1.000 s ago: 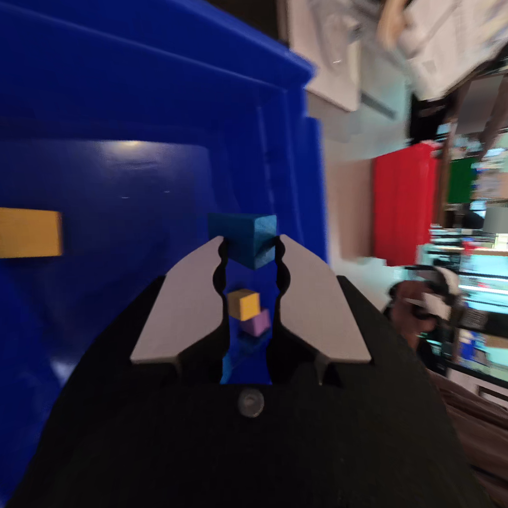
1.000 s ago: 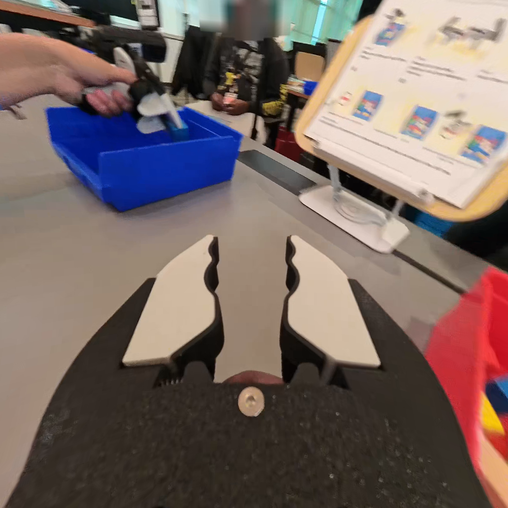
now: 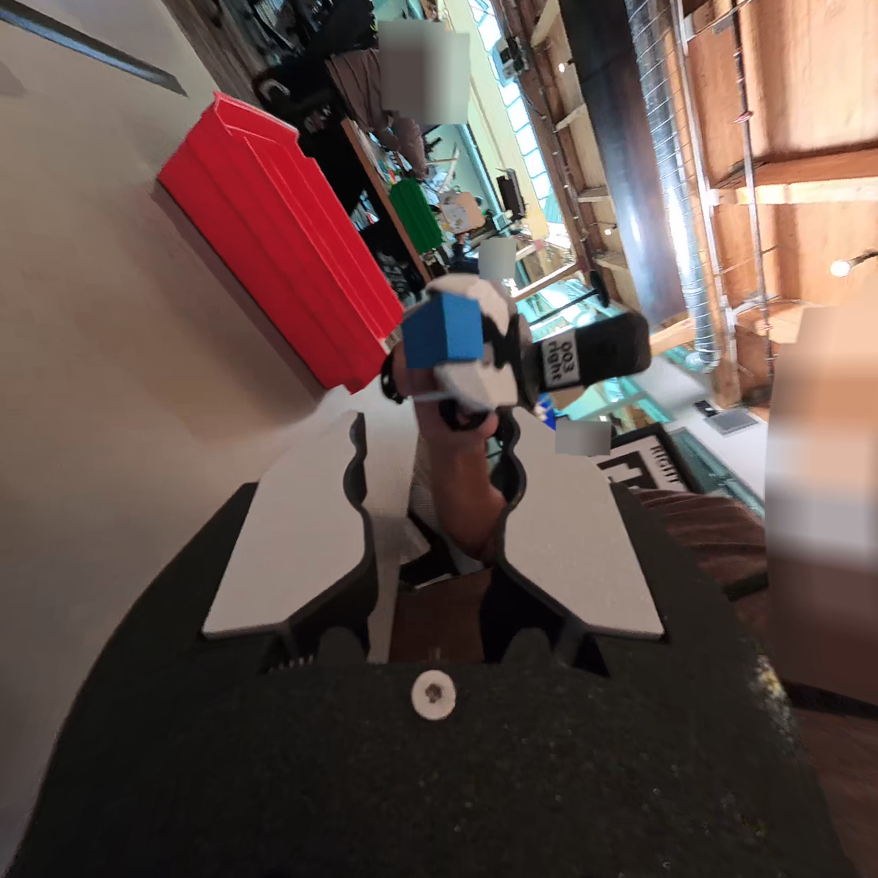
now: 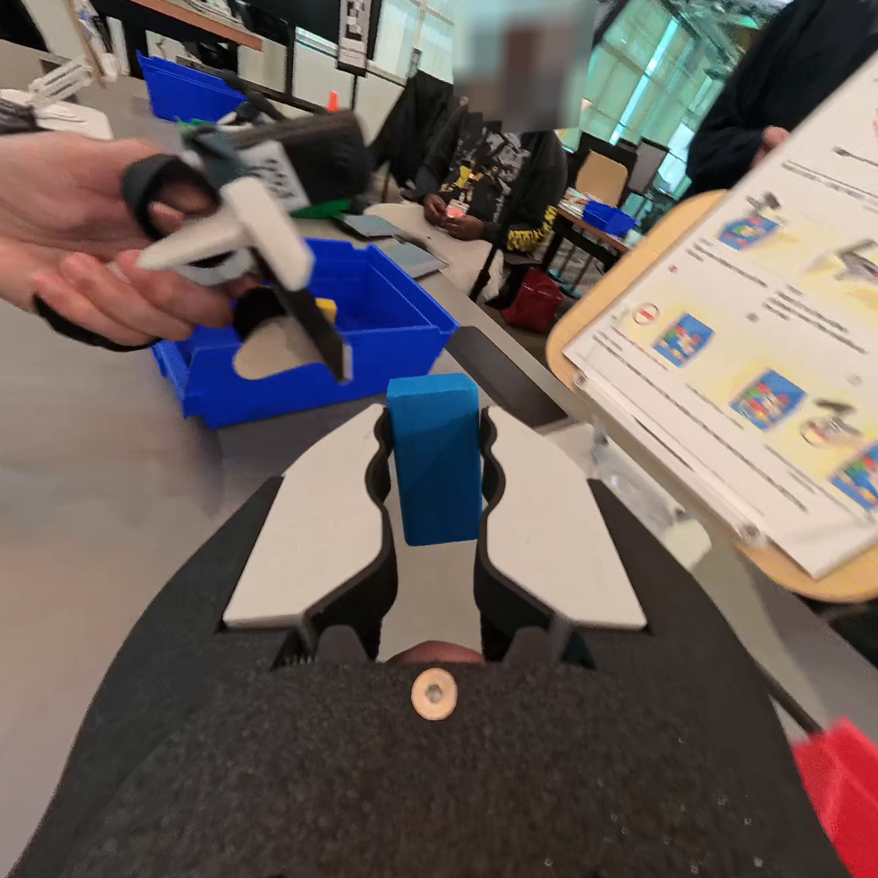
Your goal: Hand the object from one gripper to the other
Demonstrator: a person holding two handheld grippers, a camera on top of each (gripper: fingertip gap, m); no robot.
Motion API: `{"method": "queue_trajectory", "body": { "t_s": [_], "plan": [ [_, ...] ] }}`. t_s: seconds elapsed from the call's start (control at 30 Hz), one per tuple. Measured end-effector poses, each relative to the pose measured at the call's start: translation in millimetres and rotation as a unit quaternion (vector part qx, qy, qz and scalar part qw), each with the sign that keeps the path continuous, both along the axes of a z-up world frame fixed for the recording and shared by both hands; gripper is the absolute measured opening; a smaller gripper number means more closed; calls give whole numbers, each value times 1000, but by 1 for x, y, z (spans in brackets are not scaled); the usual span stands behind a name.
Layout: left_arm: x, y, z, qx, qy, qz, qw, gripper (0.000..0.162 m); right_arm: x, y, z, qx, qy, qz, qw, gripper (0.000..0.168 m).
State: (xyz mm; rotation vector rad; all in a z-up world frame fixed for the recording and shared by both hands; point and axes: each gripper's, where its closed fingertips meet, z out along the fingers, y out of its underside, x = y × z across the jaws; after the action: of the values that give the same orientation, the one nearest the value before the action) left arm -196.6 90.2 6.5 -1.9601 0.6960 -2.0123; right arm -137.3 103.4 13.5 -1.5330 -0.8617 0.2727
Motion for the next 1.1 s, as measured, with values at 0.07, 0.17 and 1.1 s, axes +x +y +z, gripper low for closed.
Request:
{"method": "queue_trajectory", "body": {
  "t_s": [0.07,0.17,1.1],
  "plan": [
    [-5,-20,-17,29,13,11,999,51,43,-8,3,-12,11,-48,999,35],
    [-7,-51,-43,53,19,35,998,49,134,-13,8,-30,22,-156,987,35],
    [-1,-98,-109,171,83,62,980,45,418,52,-195,-459,-140,-492,726,35]
  ]
}}
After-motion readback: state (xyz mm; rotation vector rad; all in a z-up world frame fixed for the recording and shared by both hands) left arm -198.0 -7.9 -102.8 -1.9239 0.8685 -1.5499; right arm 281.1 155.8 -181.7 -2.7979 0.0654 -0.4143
